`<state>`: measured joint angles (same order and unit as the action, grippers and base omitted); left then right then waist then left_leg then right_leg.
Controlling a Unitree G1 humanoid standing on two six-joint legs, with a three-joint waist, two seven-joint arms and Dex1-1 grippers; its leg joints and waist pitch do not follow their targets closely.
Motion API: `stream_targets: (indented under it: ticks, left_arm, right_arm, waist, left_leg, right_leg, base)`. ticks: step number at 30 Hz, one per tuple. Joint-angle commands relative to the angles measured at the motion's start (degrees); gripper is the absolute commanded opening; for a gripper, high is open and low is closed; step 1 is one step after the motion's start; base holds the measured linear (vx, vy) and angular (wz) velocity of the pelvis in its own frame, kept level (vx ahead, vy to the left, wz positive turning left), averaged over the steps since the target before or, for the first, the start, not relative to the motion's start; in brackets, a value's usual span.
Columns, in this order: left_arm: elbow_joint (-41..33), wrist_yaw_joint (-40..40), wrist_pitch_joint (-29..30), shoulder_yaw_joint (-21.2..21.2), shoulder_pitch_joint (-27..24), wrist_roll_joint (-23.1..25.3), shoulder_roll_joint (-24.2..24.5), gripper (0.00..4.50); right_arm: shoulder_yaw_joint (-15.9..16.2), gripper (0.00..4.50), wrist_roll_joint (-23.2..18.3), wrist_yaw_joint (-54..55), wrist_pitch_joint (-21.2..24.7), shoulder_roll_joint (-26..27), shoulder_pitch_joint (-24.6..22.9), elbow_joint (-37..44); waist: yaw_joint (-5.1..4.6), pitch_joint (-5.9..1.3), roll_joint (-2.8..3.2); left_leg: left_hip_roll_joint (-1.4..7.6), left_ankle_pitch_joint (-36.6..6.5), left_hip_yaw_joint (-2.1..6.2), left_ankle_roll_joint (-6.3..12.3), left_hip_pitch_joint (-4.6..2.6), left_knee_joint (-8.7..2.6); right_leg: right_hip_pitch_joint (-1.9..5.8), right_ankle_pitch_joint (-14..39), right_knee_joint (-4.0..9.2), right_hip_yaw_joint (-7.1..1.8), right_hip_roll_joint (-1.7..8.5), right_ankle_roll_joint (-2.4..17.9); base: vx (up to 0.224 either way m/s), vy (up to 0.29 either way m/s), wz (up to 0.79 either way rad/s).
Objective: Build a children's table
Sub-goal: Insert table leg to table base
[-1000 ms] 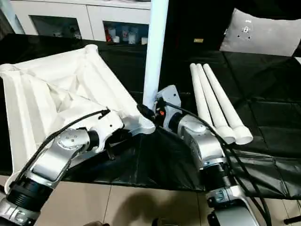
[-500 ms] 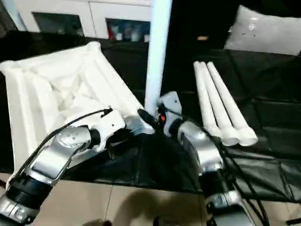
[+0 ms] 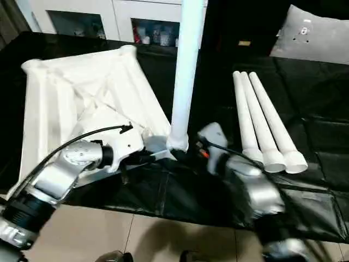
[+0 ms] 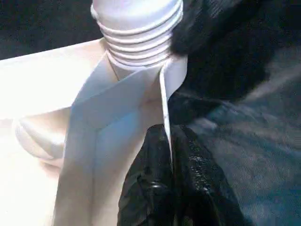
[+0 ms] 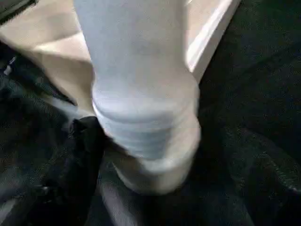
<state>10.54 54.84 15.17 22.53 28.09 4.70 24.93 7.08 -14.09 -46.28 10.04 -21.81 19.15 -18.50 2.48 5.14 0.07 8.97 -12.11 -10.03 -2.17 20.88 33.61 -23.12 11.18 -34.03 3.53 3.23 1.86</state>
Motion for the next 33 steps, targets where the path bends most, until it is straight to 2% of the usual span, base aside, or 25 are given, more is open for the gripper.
stream_targets:
  ticks: [1, 5, 7, 14, 24, 26, 29, 31, 33]
  left_arm:
    - [2.97, 4.99, -2.39, 4.13, -0.37, 2.45, 2.79, 0.00]
    - [3.88, 6.92, -4.49, 4.74, 0.03, 2.12, 3.37, 0.00]
    - [4.93, 9.26, -7.38, 5.77, 0.72, 2.39, 4.17, 0.00]
    - [5.60, 12.13, -10.61, 6.98, 1.62, 2.42, 4.57, 0.00]
    - [5.28, 13.40, -11.83, 7.49, 1.48, 2.16, 4.15, 0.00]
    - [5.34, 13.57, -12.05, 7.52, 1.47, 2.28, 4.04, 0.00]
    - [5.40, 13.60, -12.23, 7.42, 1.36, 2.37, 4.12, 0.00]
    - [5.41, 13.60, -12.29, 7.40, 1.27, 2.39, 4.22, 0.00]
    - [5.41, 13.60, -12.30, 7.40, 1.26, 2.39, 4.24, 0.00]
  right_arm:
    - [-1.10, 4.48, -1.17, -6.16, -0.64, -4.22, -1.05, 2.54]
    - [-0.42, 4.48, -1.84, -10.13, -0.03, -6.41, -1.32, 3.93]
    - [0.73, 4.48, -1.26, -13.05, -0.69, -8.28, -0.78, 4.66]
    - [2.25, 4.48, -0.22, -14.61, -2.27, -7.71, 1.44, 3.18]
    - [3.41, 4.48, -0.05, -15.46, -2.11, -5.01, 3.10, 1.99]
    - [3.95, 4.20, -0.50, -15.87, -1.63, -4.24, 3.73, 1.02]
    - [3.76, 4.09, -1.00, -16.52, -0.84, -3.74, 3.80, 0.82]
    - [3.71, 3.79, -1.09, -16.72, -0.59, -3.68, 3.74, 0.84]
    - [3.72, 3.72, -1.07, -16.74, -0.58, -3.68, 3.72, 0.84]
  waist:
    - [0.19, -3.56, 0.31]
    - [0.24, -3.43, 0.18]
    - [0.34, -3.53, 0.12]
    - [0.84, -3.97, 0.27]
    - [1.30, -4.14, 0.23]
    - [1.36, -4.12, 0.10]
    - [1.49, -4.21, 0.06]
    - [1.54, -4.31, 0.08]
    - [1.55, -4.35, 0.08]
  left_leg:
    - [4.55, -3.56, 1.50, 6.63, -0.31, -3.73]
    - [4.54, -4.85, 1.48, 7.01, -0.27, -3.74]
    - [4.55, -4.89, 1.50, 6.86, -0.30, -3.65]
    - [4.70, -1.18, 1.45, 8.18, -0.52, -3.24]
    - [4.76, -1.22, 1.44, 7.54, -0.50, -3.14]
    - [4.69, -1.50, 1.40, 7.29, -0.49, -3.12]
    - [4.69, -1.29, 1.38, 7.19, -0.48, -3.07]
    - [4.67, -0.61, 1.41, 7.29, -0.47, -3.01]
    - [4.64, -0.04, 1.41, 7.56, -0.47, -2.95]
  right_leg:
    - [3.61, 0.37, 3.02, -3.54, 5.69, 15.75]
    - [3.64, 3.20, 3.31, -3.46, 5.80, 15.74]
    - [3.68, 4.93, 3.40, -3.44, 5.82, 15.46]
    - [3.53, -1.56, 2.34, -3.28, 5.73, 17.33]
    - [3.60, -1.64, 2.07, -3.23, 5.84, 17.52]
    - [3.65, -0.94, 2.12, -3.27, 5.88, 17.31]
    - [3.67, -0.68, 2.06, -3.29, 5.89, 17.03]
    - [3.71, -1.55, 1.92, -3.24, 5.81, 16.98]
    - [3.68, -2.44, 1.80, -3.22, 5.78, 17.04]
  base:
    - [0.000, 0.000, 0.00]
    - [0.000, 0.000, 0.00]
    - [0.000, 0.000, 0.00]
    - [0.000, 0.000, 0.00]
    - [0.000, 0.000, 0.00]
    - [0.000, 0.000, 0.00]
    - [0.000, 0.000, 0.00]
    - [0.000, 0.000, 0.00]
    - [0.000, 0.000, 0.00]
